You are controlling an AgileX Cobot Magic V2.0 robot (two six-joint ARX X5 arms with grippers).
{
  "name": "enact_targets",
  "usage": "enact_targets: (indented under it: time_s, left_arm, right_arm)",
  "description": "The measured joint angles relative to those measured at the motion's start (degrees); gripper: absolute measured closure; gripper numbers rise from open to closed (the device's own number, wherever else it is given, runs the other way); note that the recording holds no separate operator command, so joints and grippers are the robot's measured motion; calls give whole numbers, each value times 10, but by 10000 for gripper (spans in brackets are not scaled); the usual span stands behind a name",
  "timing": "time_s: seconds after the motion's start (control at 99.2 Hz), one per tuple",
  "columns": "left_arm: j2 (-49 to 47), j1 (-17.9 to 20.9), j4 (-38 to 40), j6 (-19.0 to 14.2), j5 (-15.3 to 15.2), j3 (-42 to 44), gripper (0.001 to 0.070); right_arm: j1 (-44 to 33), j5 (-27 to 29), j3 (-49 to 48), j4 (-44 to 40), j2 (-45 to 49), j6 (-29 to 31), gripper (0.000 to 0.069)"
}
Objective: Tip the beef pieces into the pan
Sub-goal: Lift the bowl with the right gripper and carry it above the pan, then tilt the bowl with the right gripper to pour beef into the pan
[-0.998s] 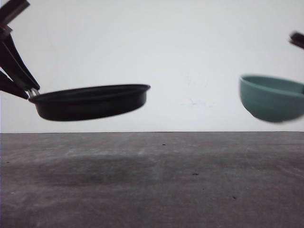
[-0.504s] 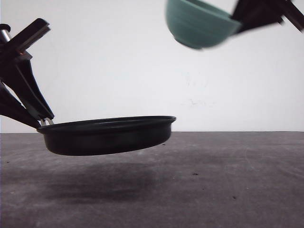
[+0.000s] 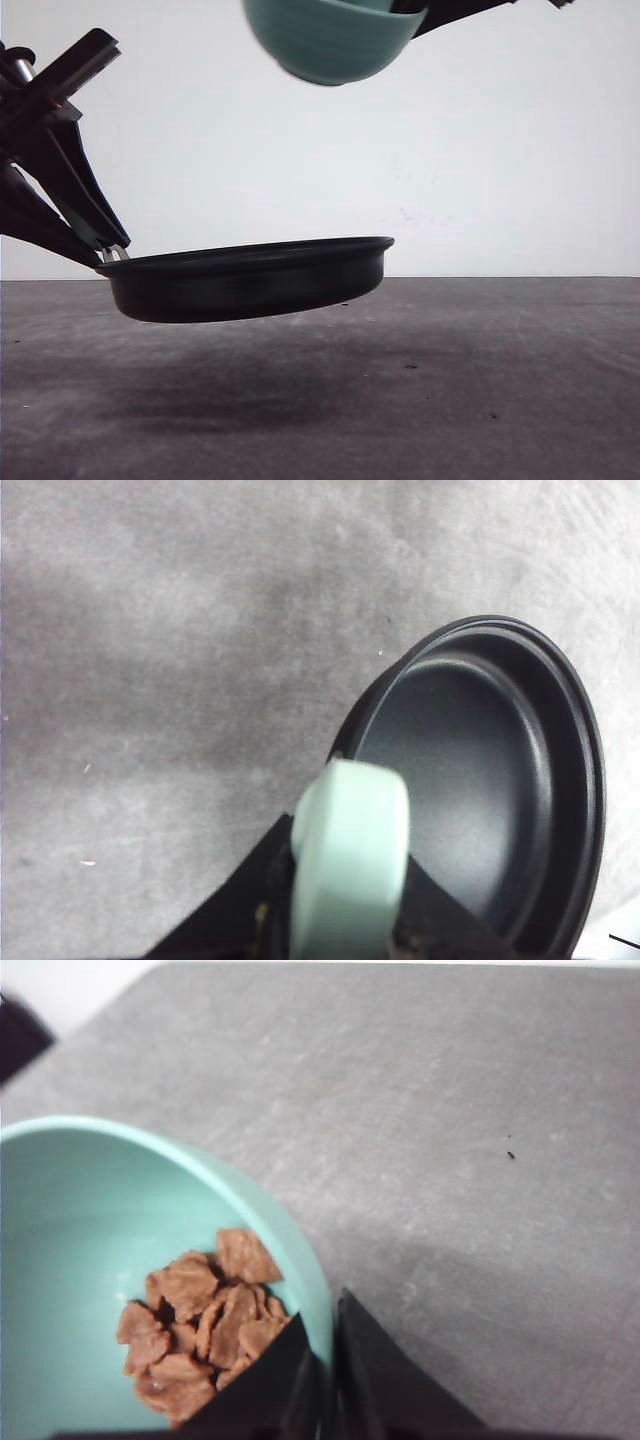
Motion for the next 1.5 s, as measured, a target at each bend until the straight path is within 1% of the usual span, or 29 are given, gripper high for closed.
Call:
enact_targets:
  time_s: [0.131,0.222,0.434,0.736,0.887,1.029,1.099,1.2,1.372,1.503]
  left_arm:
    - [0,0,0,-1,-1,0,657]
    - [0,-1,0,-2,-1,0,657]
    - [0,-1,0,-2,-3,0,657]
    - [0,-1,0,-1,-5,0,657]
    - [0,-1,0,-1,-6,0,657]
    - [0,-1,0,0,-7,0,657]
    - [0,-1,0,0,-7,0,657]
    - [0,-1,0,0,-7,0,657]
    - [0,-1,-5,0,-7,0,657]
    - [0,-1,-7,0,-7,0,657]
  right_arm:
    - [37,43,0,8,20,-20,678]
    - [66,93,0,8,42,-42,678]
    - [118,188,0,17,83,-87,678]
    - [151,280,0,73,99,-151,678]
    - [154,297,0,82,112,-185,678]
    - [159,331,0,83,128,-211,678]
    - [162,335,0,86,134,-223,678]
    - [170,348,0,108,143,-243,679]
    - [184,354,0,148,155,-303,679]
    - [190,365,0,154,160,-352,679]
